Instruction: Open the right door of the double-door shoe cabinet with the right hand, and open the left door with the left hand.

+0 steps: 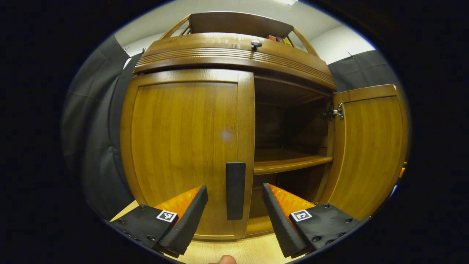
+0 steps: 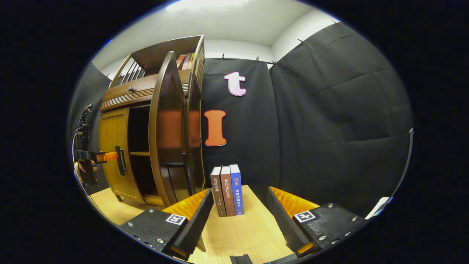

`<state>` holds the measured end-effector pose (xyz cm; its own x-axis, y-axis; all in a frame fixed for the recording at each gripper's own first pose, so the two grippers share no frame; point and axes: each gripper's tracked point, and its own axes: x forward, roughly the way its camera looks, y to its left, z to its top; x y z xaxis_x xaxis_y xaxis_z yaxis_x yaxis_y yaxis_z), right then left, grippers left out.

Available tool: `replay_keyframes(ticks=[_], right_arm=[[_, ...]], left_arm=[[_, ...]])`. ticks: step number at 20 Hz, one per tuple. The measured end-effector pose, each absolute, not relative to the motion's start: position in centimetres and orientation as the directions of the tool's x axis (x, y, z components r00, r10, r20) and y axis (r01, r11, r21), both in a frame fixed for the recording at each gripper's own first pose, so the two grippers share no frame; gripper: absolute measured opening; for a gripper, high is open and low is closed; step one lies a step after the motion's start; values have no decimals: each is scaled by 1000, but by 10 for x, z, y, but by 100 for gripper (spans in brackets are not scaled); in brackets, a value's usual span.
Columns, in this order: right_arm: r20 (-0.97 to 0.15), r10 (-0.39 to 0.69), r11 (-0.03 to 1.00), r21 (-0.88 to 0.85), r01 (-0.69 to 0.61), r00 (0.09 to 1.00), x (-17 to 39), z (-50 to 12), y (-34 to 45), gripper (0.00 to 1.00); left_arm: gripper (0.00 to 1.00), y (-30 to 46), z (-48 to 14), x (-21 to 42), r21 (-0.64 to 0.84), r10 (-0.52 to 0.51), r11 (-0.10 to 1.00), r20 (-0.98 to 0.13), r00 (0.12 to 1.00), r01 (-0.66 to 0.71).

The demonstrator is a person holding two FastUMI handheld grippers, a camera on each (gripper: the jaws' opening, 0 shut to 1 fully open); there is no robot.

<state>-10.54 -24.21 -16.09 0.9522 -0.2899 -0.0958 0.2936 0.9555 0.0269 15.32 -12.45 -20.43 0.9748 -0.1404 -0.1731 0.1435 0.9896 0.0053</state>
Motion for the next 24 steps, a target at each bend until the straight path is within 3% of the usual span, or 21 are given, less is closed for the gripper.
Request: replay_keyframes(ticks=[3,4,10,11,16,19,21,24], right_arm=[[-103,-291,955,28,296,951,-103,-165,-243,100],[-104,-292,954,32,297,951,-103,-167,-243,92],[-98,-310,947,60,316,946,-108,-163,-249,91],[-96,-310,946,66,317,946,-110,-162,-248,100],[-96,-316,943,75,323,944,-113,-158,-247,100],[-97,-321,942,71,328,942,-118,-156,-244,100],[-97,-322,941,75,330,942,-120,-152,-241,100],[-99,-319,943,71,326,943,-125,-147,-233,100]], left_arm=[[96,-128,-217,168,9,-141,989,-186,972,145],[96,-129,-222,170,6,-143,989,-196,970,147],[87,-125,-227,185,38,-111,992,-189,976,120],[82,-125,-228,188,40,-110,992,-188,976,120],[60,-127,-236,193,49,-109,991,-211,971,122],[42,-128,-236,194,27,-123,991,-209,970,132],[39,-125,-238,192,39,-116,991,-217,969,127],[27,-126,-241,191,39,-100,993,-240,966,113]])
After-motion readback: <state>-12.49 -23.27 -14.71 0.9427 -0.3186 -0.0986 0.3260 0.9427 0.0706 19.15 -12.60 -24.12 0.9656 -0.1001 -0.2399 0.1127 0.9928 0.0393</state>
